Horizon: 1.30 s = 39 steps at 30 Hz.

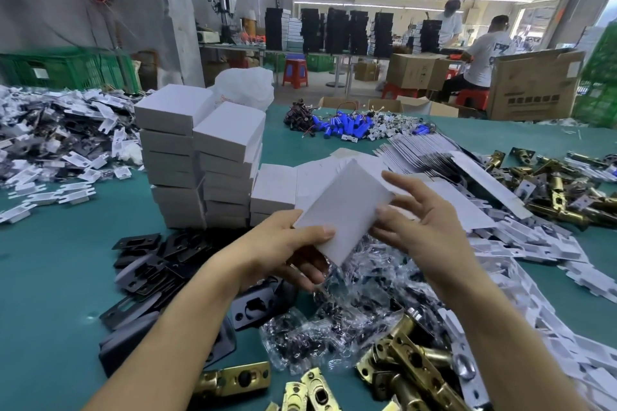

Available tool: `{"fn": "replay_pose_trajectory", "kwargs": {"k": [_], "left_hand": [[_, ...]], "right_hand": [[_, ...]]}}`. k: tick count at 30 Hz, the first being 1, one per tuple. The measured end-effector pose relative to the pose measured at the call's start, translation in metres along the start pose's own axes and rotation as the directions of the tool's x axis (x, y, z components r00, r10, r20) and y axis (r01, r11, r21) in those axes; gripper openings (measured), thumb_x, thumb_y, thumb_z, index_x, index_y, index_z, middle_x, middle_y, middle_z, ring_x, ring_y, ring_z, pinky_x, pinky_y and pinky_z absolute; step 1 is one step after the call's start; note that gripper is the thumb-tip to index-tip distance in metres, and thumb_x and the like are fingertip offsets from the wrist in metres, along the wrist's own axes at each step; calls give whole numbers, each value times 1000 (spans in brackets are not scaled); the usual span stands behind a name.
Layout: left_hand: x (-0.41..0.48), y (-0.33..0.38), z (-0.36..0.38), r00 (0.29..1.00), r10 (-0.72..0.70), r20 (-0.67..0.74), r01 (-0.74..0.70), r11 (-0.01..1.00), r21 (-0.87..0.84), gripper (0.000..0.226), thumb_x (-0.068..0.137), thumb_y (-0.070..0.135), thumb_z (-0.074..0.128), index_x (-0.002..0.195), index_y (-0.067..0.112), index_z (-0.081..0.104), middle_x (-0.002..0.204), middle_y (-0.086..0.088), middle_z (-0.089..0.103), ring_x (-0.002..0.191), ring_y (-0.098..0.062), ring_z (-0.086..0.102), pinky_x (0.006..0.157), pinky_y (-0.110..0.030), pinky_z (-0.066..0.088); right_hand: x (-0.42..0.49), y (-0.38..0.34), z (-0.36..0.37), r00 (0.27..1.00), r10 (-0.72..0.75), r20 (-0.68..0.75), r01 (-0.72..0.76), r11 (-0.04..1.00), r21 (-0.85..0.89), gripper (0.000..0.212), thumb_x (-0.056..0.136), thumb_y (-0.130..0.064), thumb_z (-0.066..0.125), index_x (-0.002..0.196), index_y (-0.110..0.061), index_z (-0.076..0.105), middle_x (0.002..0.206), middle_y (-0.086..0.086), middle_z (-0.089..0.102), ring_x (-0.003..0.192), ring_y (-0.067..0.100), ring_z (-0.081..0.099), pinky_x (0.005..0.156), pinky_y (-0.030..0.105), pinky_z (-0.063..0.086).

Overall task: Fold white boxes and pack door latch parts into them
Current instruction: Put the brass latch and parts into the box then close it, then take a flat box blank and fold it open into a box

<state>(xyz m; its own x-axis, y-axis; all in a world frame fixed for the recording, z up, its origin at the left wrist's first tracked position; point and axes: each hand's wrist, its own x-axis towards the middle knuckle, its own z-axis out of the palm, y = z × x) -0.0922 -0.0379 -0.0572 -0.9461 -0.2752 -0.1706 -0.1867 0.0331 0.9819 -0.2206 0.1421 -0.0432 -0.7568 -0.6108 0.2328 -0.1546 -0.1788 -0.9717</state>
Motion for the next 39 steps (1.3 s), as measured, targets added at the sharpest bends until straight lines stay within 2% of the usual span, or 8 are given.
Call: {"fn": "replay_pose_trajectory", "kwargs": {"k": [4, 13, 17, 21, 28, 33, 36, 39], "left_hand": [[15, -2, 2, 958, -135, -252, 69, 965, -254, 39, 93, 35, 67, 83, -2, 72, 64, -15, 70, 48, -19, 67, 42, -23, 54], [41, 16, 1, 810, -323, -489, -114, 732, -672, 39, 90, 33, 75, 109, 2, 60, 65, -10, 63, 38, -14, 61, 36, -22, 51], [47, 15, 10, 730, -371, -574, -263, 622, -737, 34, 91, 34, 74, 92, 4, 57, 68, -9, 58, 34, -11, 57, 36, -22, 50], [55, 22, 10, 648, -409, -643, -373, 566, -735, 34, 94, 35, 72, 86, 8, 53, 70, -7, 58, 50, -13, 57, 41, -25, 55], [65, 24, 16, 572, -434, -696, -495, 494, -715, 39, 98, 36, 66, 81, 3, 51, 75, -9, 58, 58, -17, 62, 46, -29, 59], [59, 27, 11, 541, -449, -711, -542, 461, -703, 34, 99, 24, 66, 80, 1, 49, 77, -13, 59, 60, -19, 65, 45, -26, 58], [51, 29, 10, 578, -446, -683, -521, 443, -730, 19, 98, 7, 59, 83, 1, 48, 77, -12, 58, 54, -17, 63, 42, -26, 56], [44, 29, 14, 616, -439, -654, -490, 437, -754, 9, 94, -2, 51, 87, 2, 48, 72, -10, 53, 49, -16, 59, 41, -26, 54]], "right_hand": [[0, 4, -1, 991, 115, 69, -101, 978, -181, 38, 91, -18, 68, 123, -37, 58, 122, 1, 59, 101, 21, 69, 82, 32, 61], [-7, 3, -3, 918, 257, 303, -69, 853, -517, 27, 93, -28, 65, 118, -35, 60, 110, -9, 67, 91, 6, 69, 86, 29, 58], [-6, 3, -6, 939, 242, 245, -74, 836, -543, 20, 93, -25, 65, 111, -32, 63, 105, -5, 68, 88, 10, 69, 84, 34, 59], [-2, 4, -10, 993, 97, 65, -50, 855, -516, 12, 93, -23, 64, 102, -29, 69, 90, -6, 72, 75, 5, 69, 60, 17, 48], [19, -1, -8, 997, 67, -23, -69, 819, -569, 9, 92, -20, 65, 90, -27, 70, 83, -5, 70, 67, 4, 65, 49, 13, 42], [65, 1, -13, 995, 0, -97, -76, 620, -781, 21, 94, -21, 56, 111, -20, 68, 105, 0, 69, 98, 18, 64, 80, 31, 54], [93, 22, -11, 988, 150, -47, -105, 402, -910, 45, 99, -27, 50, 141, -10, 46, 141, 13, 52, 125, 31, 51, 103, 41, 43], [105, 44, -4, 953, 300, -50, -137, 278, -951, 54, 99, -39, 46, 142, -7, 39, 144, 18, 46, 130, 33, 45, 103, 40, 41]]}}
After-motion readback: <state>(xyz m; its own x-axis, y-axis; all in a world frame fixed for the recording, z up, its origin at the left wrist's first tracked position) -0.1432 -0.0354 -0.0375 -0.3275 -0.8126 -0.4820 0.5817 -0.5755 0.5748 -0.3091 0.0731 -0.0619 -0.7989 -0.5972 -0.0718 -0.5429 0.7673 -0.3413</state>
